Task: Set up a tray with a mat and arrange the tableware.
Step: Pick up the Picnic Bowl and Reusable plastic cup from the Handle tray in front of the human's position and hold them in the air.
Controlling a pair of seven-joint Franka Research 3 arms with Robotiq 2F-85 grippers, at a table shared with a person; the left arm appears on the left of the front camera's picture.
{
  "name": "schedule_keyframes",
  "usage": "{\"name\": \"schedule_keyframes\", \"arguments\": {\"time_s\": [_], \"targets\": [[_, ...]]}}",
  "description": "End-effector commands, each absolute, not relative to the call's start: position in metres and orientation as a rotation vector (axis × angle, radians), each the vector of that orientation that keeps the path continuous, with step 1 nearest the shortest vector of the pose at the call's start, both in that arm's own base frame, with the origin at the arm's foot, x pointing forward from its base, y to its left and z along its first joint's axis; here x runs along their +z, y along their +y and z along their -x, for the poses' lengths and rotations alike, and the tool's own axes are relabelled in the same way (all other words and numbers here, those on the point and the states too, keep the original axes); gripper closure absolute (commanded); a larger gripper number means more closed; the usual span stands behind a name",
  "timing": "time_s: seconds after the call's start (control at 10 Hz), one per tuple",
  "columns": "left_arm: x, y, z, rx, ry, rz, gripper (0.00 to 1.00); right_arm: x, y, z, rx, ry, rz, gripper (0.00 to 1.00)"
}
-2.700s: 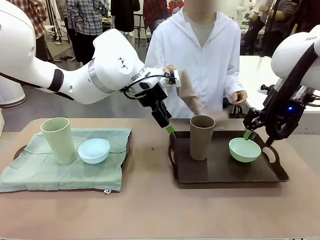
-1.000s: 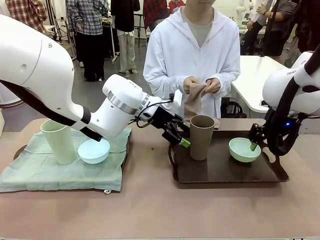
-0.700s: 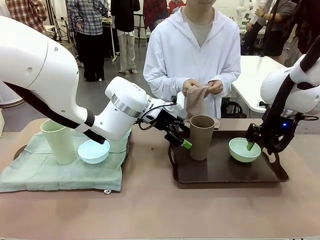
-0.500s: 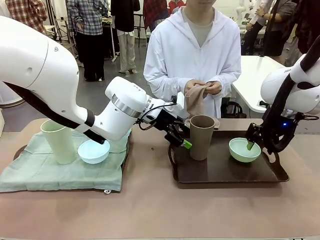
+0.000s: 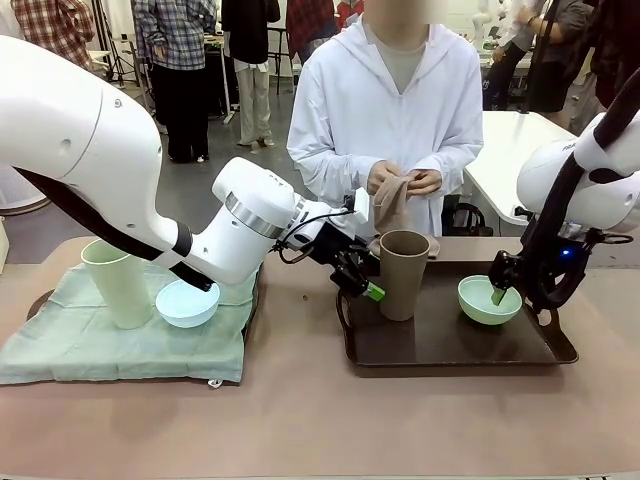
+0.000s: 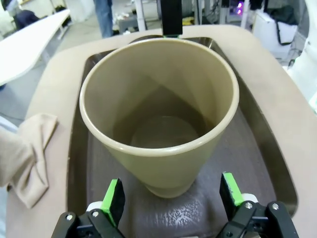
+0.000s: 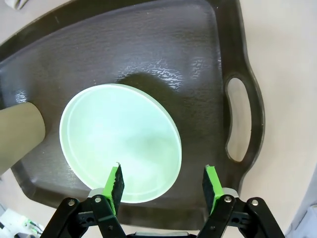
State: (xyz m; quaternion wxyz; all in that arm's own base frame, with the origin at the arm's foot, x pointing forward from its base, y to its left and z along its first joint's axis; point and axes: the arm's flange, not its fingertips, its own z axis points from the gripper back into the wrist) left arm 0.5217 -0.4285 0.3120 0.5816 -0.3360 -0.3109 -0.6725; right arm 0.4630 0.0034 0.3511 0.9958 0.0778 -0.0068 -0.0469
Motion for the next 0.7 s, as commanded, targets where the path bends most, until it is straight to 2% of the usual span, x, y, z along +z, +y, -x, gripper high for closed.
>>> {"name": "schedule_keyframes", "arguments": {"time_s": [0.0, 0.6], "targets": [[0.303, -0.431, -0.53, -1.562, -0.747, 0.779, 0.0, 0.351, 0.008, -0.471, -0.106, -0.013, -0.141, 0.18], [0.279, -0.452, -0.521, -1.607, -0.761, 0.829, 0.0, 0.351, 0.004, -0.477, -0.117, -0.033, -0.173, 0.18]]}}
